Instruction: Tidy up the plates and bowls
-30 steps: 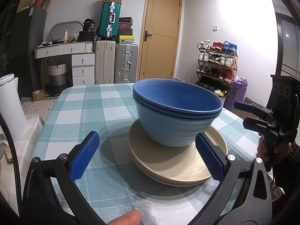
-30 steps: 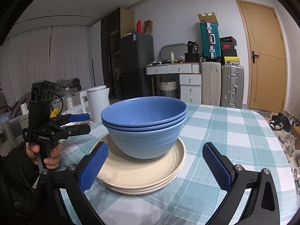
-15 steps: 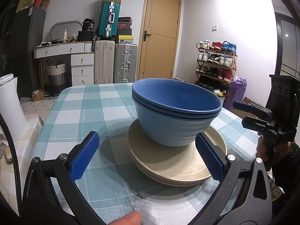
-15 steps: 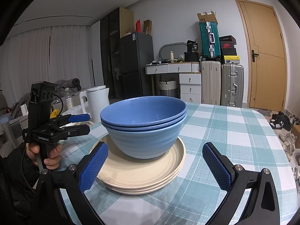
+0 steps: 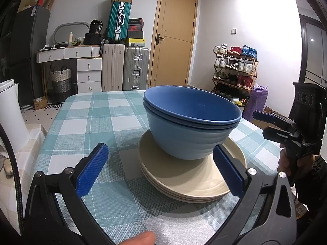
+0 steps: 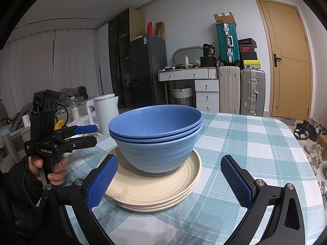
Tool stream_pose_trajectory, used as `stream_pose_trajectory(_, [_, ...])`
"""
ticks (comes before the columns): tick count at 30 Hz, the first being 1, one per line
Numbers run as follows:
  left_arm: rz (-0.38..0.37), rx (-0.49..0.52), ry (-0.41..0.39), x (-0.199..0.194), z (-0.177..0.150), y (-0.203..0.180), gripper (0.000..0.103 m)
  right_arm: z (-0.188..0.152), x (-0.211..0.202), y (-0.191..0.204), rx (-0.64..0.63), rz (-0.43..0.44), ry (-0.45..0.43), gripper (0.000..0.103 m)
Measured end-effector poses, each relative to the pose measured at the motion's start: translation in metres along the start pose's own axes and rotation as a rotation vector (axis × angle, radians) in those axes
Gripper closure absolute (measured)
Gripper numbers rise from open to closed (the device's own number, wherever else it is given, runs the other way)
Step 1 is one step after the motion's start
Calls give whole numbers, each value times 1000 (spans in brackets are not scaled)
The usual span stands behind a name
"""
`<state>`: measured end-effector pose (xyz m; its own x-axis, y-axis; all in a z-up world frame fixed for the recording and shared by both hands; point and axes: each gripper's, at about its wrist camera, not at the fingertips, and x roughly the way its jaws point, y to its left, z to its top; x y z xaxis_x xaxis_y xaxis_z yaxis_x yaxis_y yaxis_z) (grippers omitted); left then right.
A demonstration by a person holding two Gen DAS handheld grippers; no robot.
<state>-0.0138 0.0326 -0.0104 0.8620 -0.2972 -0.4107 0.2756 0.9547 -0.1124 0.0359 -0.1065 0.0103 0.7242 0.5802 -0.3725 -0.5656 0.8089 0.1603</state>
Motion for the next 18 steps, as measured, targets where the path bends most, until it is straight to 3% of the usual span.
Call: stream_pose_trajectory(18, [-1, 0, -1, 0, 0, 0, 1, 0, 0, 0, 1, 0, 0, 1])
